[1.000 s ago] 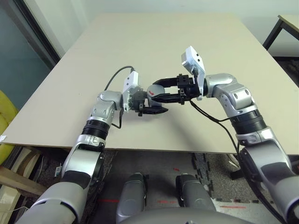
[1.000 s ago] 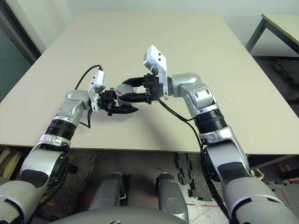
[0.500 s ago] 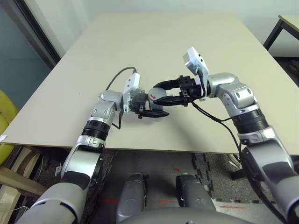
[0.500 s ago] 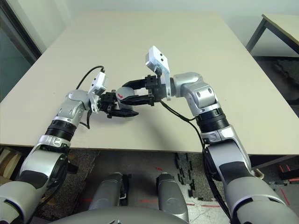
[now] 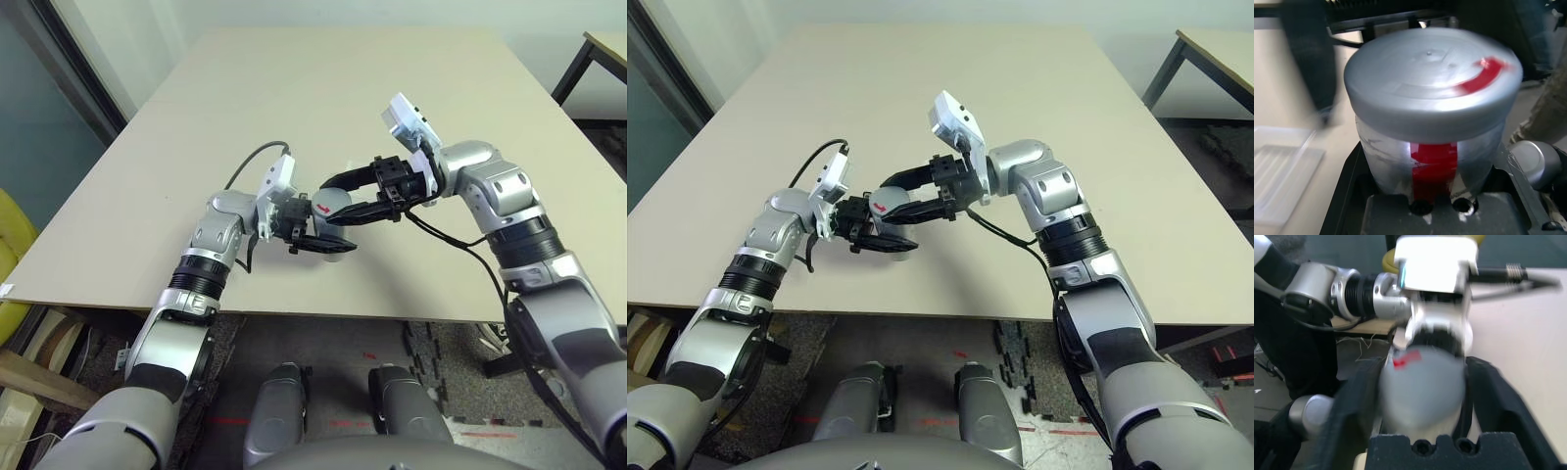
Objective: Pour the medicine from the bottle into the box.
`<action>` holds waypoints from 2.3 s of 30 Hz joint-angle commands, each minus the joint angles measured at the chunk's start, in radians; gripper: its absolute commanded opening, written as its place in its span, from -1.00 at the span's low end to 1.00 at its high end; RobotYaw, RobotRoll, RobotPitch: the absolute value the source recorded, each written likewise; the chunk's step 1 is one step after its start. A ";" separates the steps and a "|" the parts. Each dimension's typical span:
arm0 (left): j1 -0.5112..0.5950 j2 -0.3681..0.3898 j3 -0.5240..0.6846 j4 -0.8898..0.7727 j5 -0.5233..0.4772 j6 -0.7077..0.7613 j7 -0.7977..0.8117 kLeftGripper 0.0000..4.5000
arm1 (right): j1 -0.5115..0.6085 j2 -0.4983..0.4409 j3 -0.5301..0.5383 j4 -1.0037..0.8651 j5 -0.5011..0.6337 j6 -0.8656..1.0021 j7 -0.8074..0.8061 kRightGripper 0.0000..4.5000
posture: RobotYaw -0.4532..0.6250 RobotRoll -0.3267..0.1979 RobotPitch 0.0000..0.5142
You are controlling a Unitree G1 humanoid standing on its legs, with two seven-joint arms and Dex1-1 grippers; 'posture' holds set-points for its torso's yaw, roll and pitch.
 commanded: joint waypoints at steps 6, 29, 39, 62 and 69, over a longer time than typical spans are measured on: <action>0.017 0.008 -0.025 -0.021 -0.003 -0.004 0.011 0.12 | -0.015 -0.001 0.007 0.014 -0.016 -0.025 -0.013 1.00 | -0.26 0.25 -0.80; 0.032 0.038 -0.007 -0.063 -0.024 0.009 0.034 0.12 | 0.006 -0.043 -0.031 0.083 -0.037 -0.065 -0.056 1.00 | -0.25 0.25 -0.84; 0.054 0.061 0.005 -0.072 -0.022 0.012 0.043 0.12 | 0.008 -0.173 -0.086 0.147 -0.031 -0.085 -0.043 1.00 | -0.25 0.25 -0.84; 0.050 0.100 0.033 -0.021 -0.015 -0.038 0.076 0.12 | 0.052 -0.152 -0.092 0.007 -0.001 0.014 -0.089 1.00 | -0.24 0.25 -0.93; 0.029 0.084 0.029 0.002 -0.014 -0.055 0.087 0.12 | 0.050 -0.105 -0.069 -0.039 0.002 0.039 -0.093 1.00 | -0.24 0.25 -0.93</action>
